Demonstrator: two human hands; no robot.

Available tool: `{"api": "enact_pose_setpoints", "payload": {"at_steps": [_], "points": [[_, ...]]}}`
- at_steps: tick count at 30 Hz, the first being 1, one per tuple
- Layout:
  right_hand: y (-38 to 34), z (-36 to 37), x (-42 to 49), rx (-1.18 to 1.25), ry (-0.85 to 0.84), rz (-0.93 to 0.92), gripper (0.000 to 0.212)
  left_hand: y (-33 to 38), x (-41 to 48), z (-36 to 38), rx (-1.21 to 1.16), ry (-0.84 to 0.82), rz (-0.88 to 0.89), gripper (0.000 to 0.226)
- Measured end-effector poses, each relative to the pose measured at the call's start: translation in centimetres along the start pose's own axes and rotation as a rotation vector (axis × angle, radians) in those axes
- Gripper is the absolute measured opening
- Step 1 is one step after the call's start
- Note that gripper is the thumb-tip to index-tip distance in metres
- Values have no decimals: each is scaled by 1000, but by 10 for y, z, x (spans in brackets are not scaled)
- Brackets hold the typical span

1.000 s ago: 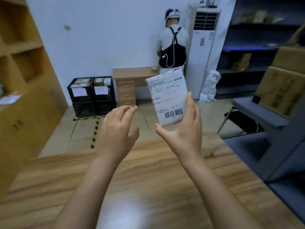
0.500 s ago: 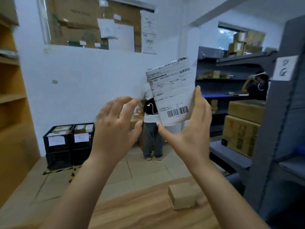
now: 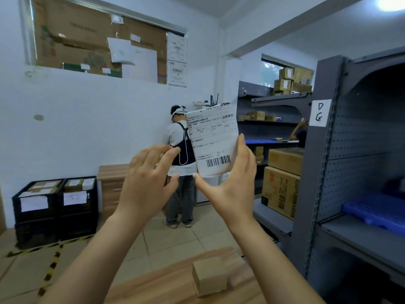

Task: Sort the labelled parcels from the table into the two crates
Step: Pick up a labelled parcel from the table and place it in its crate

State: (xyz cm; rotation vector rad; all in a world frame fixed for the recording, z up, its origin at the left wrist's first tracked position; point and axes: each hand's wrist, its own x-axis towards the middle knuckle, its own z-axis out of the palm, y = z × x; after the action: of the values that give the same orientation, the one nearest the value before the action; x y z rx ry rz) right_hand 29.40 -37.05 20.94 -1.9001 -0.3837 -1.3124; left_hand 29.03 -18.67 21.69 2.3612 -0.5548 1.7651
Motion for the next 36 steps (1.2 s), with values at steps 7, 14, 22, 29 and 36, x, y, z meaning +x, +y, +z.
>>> {"api": "enact_pose_setpoints", "payload": {"at_steps": [7,14,22,29,36], "points": [[12,-7,5,20,2,-10,118,10,5,8,23,6,-8,56],[24,-3,5,50,-23,-25,117,15,3,10,55,13,-29,50],[5,44,-31,266,-176,-11,117,-15,-46,-34,283,-150,-202,52],[-48,99,-94,451,-360,-20,117,-37,-119,-111,495,-295,-406,65],[-150,116,-160,669,-574,-70,117,-39,-174,-226,732,-297,-528,63]]}}
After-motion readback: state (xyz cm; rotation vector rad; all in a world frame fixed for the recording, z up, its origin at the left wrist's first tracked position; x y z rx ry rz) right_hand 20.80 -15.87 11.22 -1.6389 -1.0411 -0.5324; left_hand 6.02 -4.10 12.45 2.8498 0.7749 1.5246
